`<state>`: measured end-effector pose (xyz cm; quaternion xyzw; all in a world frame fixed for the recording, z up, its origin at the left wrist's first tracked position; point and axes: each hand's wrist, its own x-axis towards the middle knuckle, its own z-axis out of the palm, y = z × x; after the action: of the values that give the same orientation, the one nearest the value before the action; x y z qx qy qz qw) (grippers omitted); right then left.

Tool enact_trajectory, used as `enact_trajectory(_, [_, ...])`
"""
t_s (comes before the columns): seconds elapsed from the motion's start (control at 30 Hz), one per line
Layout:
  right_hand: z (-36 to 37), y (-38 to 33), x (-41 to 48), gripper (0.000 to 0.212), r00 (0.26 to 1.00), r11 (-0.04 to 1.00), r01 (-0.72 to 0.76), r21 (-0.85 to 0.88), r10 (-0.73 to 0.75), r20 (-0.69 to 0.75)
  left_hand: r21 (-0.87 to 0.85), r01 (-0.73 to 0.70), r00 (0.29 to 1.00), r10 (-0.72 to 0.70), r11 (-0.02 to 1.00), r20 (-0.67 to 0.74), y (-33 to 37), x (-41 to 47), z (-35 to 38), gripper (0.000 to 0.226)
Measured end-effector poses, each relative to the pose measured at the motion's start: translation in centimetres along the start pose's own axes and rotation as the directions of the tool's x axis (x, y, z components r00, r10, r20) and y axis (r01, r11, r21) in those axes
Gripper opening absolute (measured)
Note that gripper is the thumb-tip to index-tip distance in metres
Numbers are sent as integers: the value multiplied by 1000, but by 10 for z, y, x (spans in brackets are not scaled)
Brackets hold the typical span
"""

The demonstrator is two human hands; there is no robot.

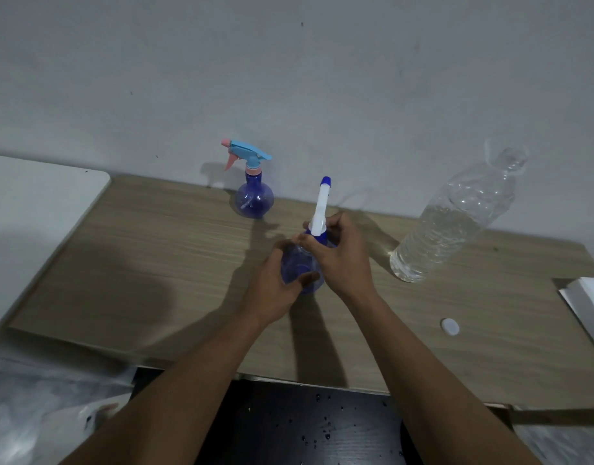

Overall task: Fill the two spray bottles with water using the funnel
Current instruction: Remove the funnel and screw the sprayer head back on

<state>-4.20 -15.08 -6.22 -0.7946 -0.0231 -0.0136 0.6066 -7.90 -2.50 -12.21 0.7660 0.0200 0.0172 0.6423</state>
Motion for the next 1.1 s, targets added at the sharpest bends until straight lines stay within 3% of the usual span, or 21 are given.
enact_trajectory(0.1, [4, -2, -2, 37, 1000, 999, 3, -36, -4, -5, 8, -7, 1000, 7, 1000, 9, 4, -1, -1, 64])
enact_trajectory(0.27, [-6, -3, -5, 18, 991, 991, 131, -21, -130, 43, -8, -27, 998, 27, 1000, 48, 9, -1, -5, 63])
enact_trajectory(0.53, [-13, -5, -1, 13, 993, 995, 95, -18, -93, 72, -3, -39, 999, 39, 999, 31, 8, 0, -5, 62])
enact_trajectory(0.7, [-4, -2, -2, 43, 1000, 998, 4, -68, -3, 17, 36, -18, 1000, 18, 999, 5, 7, -2, -3, 57])
enact_trajectory(0.9, [-7, -1, -10, 20, 991, 991, 130, -33, -129, 47, 40, -23, 1000, 22, 999, 16, 4, -2, -5, 64])
enact_trajectory(1.1, [-3, -3, -6, 41, 1000, 999, 3, -37, -3, -23, 47, 18, 1000, -18, 999, 1, 3, -2, -2, 66])
